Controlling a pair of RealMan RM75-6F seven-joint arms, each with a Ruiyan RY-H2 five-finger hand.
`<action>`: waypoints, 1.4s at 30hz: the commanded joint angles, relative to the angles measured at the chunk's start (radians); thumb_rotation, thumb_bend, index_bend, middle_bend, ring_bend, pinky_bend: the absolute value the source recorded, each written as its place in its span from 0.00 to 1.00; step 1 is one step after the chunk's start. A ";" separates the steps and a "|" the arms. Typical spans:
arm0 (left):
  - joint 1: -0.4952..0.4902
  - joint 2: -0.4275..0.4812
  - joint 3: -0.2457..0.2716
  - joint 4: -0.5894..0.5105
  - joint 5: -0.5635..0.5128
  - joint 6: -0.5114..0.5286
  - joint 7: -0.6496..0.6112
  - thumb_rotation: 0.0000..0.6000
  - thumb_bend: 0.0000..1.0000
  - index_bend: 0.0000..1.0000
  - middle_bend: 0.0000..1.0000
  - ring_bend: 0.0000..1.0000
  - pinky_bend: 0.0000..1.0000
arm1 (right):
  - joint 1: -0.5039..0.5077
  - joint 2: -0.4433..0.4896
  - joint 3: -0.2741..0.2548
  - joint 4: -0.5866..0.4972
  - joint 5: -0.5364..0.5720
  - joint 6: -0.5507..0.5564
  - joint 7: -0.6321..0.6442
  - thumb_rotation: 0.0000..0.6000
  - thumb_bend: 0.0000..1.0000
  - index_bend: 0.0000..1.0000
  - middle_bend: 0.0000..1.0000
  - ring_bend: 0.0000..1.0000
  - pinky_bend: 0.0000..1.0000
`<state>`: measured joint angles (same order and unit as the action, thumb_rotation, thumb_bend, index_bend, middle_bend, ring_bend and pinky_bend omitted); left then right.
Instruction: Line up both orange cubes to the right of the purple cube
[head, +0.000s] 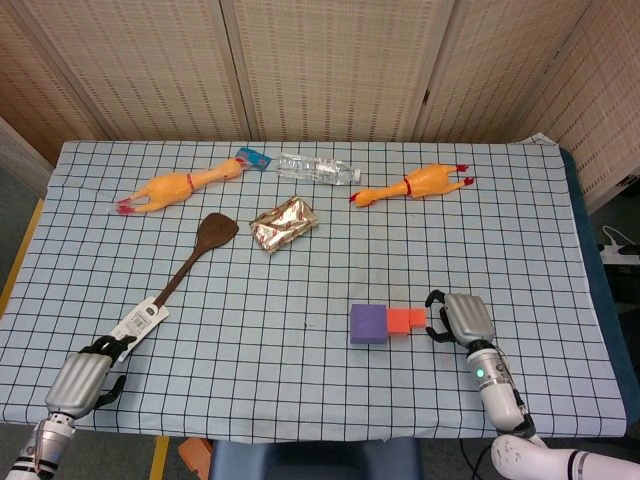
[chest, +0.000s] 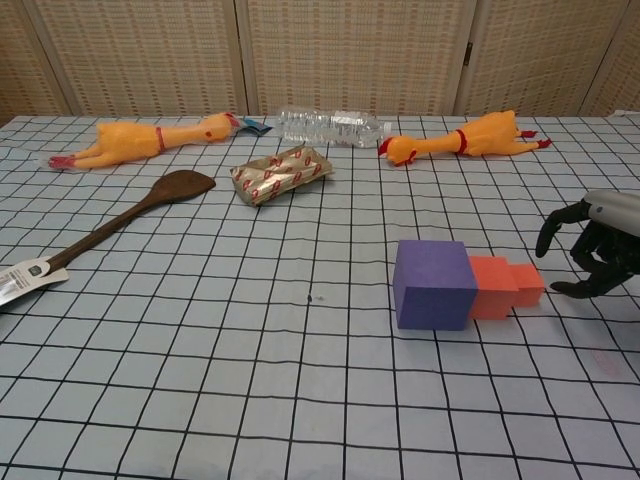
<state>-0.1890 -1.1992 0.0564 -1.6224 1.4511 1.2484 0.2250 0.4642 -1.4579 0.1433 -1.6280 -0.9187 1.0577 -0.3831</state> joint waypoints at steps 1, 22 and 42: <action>-0.001 0.000 0.000 0.000 -0.001 -0.002 0.000 1.00 0.45 0.19 0.28 0.17 0.38 | 0.003 0.001 -0.006 -0.003 0.020 0.000 -0.016 1.00 0.32 0.41 0.86 0.96 1.00; -0.002 0.001 0.001 -0.003 -0.002 -0.003 0.001 1.00 0.45 0.19 0.29 0.17 0.38 | 0.017 -0.011 -0.022 0.000 0.046 -0.022 -0.003 1.00 0.49 0.43 0.86 0.96 1.00; -0.003 0.004 0.003 -0.006 -0.004 -0.008 -0.001 1.00 0.45 0.19 0.29 0.17 0.38 | 0.021 -0.007 -0.044 0.002 0.028 -0.043 0.026 1.00 0.49 0.42 0.86 0.96 1.00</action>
<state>-0.1918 -1.1952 0.0592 -1.6288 1.4466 1.2408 0.2241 0.4860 -1.4705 0.1017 -1.6214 -0.8895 1.0151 -0.3553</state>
